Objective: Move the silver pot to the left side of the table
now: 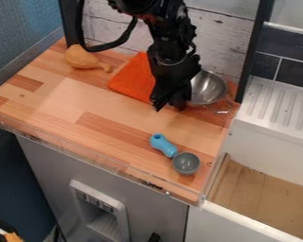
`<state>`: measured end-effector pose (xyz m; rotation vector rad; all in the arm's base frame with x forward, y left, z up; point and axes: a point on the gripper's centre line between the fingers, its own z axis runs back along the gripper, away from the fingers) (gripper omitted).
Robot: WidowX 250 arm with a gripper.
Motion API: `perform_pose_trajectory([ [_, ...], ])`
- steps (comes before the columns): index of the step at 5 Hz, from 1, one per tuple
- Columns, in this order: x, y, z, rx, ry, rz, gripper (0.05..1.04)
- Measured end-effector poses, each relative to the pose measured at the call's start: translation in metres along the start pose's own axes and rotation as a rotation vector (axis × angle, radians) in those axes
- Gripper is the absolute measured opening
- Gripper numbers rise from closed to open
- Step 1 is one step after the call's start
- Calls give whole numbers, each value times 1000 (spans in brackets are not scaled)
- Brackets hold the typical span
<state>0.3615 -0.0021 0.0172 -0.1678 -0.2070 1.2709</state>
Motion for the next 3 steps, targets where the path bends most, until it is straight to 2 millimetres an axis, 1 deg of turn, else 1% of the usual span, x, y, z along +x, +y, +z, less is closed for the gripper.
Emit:
perform_pose_trajectory([
  [1,5,10,11,-3,12,31,84],
  [2,21,18,31,-47,33,95,79],
  [3,48,37,48,-77,35,199,73],
])
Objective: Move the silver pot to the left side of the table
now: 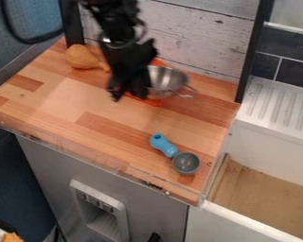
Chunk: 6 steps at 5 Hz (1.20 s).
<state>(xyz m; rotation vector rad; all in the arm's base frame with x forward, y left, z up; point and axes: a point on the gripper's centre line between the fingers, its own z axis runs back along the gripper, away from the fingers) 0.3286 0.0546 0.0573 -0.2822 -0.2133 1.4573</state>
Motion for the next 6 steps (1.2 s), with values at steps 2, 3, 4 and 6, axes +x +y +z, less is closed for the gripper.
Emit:
perform_pose_trajectory([
  [2,70,40,20,-48,-87,271,73],
  [3,101,64,24,-57,-148,396,73],
  [4,125,79,30,-72,-192,518,72],
  [6,159,94,10,-43,-263,666,72],
])
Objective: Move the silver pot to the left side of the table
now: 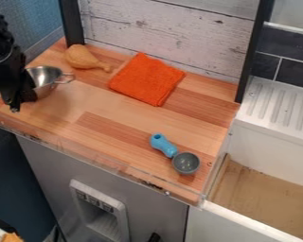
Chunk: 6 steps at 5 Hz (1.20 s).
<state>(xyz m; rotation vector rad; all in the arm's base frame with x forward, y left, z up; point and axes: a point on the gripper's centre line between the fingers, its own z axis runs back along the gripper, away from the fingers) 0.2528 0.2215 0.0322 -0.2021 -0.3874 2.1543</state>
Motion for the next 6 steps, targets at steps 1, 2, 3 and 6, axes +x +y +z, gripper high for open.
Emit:
perform_pose_trajectory([
  [1,3,-1,-5,-2,-23,8,91],
  [2,3,1,-7,22,-46,25,257],
  [3,0,1,-7,31,-68,-7,536],
  [6,-9,-5,16,54,-50,-57,1008],
])
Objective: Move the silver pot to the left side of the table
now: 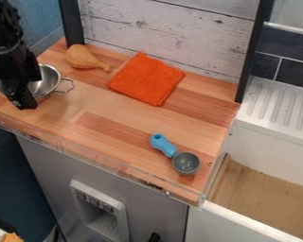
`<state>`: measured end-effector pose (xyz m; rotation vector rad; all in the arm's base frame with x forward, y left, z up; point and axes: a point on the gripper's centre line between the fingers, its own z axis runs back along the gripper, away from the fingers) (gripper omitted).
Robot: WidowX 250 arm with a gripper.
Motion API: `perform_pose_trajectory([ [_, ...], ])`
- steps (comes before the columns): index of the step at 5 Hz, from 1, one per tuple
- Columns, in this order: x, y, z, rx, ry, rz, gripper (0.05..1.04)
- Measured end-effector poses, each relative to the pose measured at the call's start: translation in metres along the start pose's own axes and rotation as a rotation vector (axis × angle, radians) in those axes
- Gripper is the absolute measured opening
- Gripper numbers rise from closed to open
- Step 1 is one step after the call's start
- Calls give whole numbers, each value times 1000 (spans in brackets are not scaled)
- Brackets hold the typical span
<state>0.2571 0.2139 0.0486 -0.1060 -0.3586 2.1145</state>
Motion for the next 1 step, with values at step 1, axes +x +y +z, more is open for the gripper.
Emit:
perform_pose_trajectory([
  [1,1,-9,21,-23,-36,5,1002],
])
